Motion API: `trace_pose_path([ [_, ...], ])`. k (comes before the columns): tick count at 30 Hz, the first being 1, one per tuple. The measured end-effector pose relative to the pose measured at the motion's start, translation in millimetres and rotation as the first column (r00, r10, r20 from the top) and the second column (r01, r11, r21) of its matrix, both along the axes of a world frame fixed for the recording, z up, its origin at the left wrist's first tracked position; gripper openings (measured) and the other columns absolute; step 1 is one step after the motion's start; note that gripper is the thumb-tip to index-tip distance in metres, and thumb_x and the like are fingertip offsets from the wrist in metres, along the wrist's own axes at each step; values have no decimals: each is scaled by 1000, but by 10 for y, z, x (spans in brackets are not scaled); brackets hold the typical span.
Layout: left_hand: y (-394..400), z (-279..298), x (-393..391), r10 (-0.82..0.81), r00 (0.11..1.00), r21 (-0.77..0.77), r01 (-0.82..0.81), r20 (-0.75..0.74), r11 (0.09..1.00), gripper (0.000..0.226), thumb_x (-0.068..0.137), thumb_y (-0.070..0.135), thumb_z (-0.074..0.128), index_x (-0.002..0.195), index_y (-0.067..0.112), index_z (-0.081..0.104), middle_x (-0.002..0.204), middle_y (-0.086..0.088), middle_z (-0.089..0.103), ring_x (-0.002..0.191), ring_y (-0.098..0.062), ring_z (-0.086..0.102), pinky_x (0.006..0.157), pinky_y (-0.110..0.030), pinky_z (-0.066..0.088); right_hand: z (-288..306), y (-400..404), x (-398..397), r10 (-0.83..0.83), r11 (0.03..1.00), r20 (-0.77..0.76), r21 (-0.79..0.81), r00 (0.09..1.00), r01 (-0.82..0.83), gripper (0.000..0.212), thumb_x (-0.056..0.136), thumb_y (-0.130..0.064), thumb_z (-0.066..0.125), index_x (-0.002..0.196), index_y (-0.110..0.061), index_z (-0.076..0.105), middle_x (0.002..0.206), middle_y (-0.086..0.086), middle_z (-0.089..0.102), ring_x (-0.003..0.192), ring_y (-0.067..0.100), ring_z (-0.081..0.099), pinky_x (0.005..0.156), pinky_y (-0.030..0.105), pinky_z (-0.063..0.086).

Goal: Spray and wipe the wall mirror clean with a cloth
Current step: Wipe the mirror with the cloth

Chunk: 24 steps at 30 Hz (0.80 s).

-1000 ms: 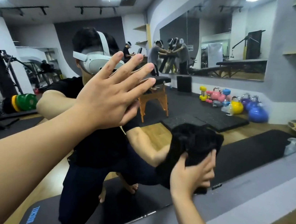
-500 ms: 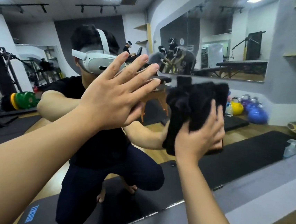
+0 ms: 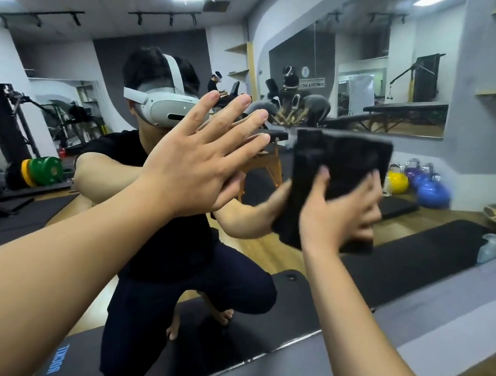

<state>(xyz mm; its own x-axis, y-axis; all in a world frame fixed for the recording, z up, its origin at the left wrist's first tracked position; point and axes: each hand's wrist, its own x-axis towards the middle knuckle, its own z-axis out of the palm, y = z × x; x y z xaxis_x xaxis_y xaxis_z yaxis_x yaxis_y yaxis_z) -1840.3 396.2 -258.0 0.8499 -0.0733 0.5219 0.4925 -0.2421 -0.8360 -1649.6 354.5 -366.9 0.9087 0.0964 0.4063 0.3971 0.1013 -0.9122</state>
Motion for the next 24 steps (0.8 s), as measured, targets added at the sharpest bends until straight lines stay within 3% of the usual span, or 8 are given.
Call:
trace_pose_path([
  [4, 2, 2, 12, -16, 1000, -8, 16, 10, 1000, 56, 101, 36, 33, 148, 10, 49, 165, -15, 35, 156, -39, 24, 123, -64, 22, 680, 46, -272, -37, 999, 416, 12, 909, 36, 67, 88, -55, 54, 151, -37, 40, 161, -6, 33, 142, 32, 32, 105, 50, 26],
  [7, 6, -7, 10, -12, 1000, -7, 12, 10, 1000, 56, 101, 37, 34, 147, 9, 48, 166, -14, 34, 156, -39, 24, 123, -64, 21, 479, 73, -195, -91, 996, 482, 44, 871, 79, 67, 89, -53, 54, 153, -37, 39, 161, -6, 35, 141, 30, 37, 106, 51, 30],
  [10, 10, -6, 4, -10, 1000, -6, 10, 3, 1000, 60, 101, 38, 34, 154, 12, 44, 168, -13, 30, 156, -39, 22, 125, -63, 17, 14, 80, -37, -89, 996, 342, 52, 935, 76, 69, 86, -49, 52, 153, -37, 38, 160, -6, 34, 139, 30, 36, 107, 51, 30],
  [14, 17, -2, -2, -8, 1000, -11, 8, 4, 1000, 61, 100, 37, 38, 155, 12, 43, 168, -13, 29, 157, -39, 20, 125, -63, 16, -926, 105, 131, -108, 994, -15, 11, 994, 108, 69, 84, -42, 51, 151, -35, 40, 157, -4, 38, 132, 34, 41, 107, 50, 28],
  [17, 13, -7, 2, -14, 1000, -7, 14, 9, 1000, 60, 99, 37, 40, 154, 12, 44, 168, -13, 30, 157, -39, 21, 125, -63, 18, -1468, 61, 243, -98, 994, -375, -90, 922, 69, 66, 90, -43, 51, 152, -20, 39, 157, 3, 37, 130, 40, 40, 106, 53, 28],
  [19, 10, -8, 0, -15, 1000, -11, 15, 10, 1000, 61, 99, 37, 40, 154, 12, 44, 168, -13, 30, 157, -39, 21, 124, -63, 19, -1550, 51, 324, -72, 994, -527, -106, 847, 19, 67, 97, -46, 53, 153, -14, 35, 157, 5, 34, 132, 40, 36, 109, 54, 25],
  [22, 7, -4, 1, -12, 1000, -12, 12, 7, 1000, 61, 98, 37, 41, 154, 12, 43, 168, -13, 30, 157, -38, 21, 124, -64, 19, -1238, 66, 398, -80, 995, -602, -100, 794, 24, 73, 97, -55, 51, 154, -15, 31, 156, 4, 31, 134, 40, 33, 112, 58, 20],
  [24, 6, -1, 1, -15, 1000, -15, 15, 4, 1000, 62, 99, 37, 41, 155, 13, 42, 168, -13, 29, 157, -38, 20, 124, -64, 18, -861, 52, 337, -72, 996, -493, -83, 867, 35, 72, 96, -55, 51, 153, -15, 33, 157, 3, 31, 134, 39, 33, 111, 57, 20],
])
